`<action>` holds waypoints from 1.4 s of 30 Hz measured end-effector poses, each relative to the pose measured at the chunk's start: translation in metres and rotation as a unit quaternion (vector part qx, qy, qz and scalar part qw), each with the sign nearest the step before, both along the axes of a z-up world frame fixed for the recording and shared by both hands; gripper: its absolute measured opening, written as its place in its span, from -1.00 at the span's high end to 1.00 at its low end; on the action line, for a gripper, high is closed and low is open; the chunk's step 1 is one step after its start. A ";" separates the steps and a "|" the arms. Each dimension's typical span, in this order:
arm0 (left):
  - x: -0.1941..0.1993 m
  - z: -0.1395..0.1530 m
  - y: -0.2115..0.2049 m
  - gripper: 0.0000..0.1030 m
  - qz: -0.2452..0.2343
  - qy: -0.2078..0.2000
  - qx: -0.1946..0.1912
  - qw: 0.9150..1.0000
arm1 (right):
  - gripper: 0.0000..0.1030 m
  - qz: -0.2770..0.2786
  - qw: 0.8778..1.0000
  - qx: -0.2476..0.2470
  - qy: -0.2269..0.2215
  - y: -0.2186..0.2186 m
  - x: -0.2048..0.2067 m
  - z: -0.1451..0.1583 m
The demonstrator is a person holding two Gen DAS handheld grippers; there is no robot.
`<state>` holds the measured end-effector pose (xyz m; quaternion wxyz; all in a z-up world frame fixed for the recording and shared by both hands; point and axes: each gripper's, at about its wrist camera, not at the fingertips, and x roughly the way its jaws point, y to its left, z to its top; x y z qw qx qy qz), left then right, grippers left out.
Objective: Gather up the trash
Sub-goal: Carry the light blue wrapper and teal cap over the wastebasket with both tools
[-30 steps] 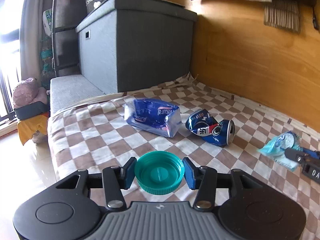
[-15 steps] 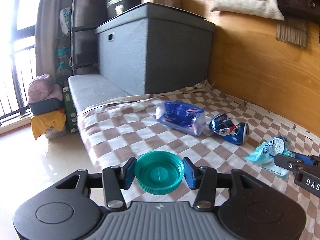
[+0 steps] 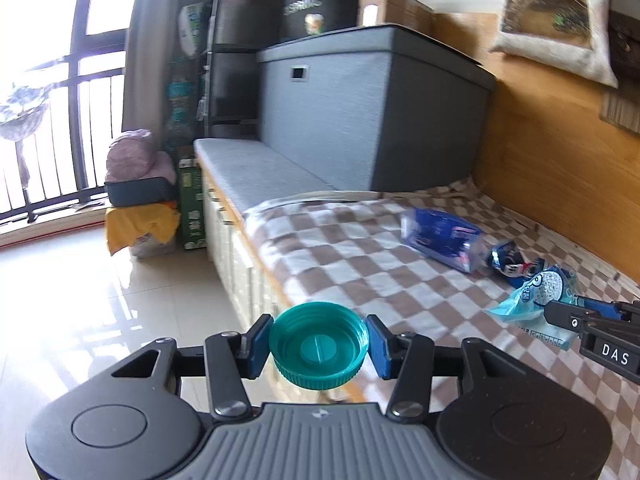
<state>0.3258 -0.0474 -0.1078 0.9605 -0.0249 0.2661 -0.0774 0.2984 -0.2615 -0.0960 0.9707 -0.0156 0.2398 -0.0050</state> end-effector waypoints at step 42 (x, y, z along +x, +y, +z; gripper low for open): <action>0.037 -0.197 0.167 0.02 0.143 0.210 -0.083 0.963 | 0.47 0.185 0.944 -0.011 0.274 0.211 0.089 -0.204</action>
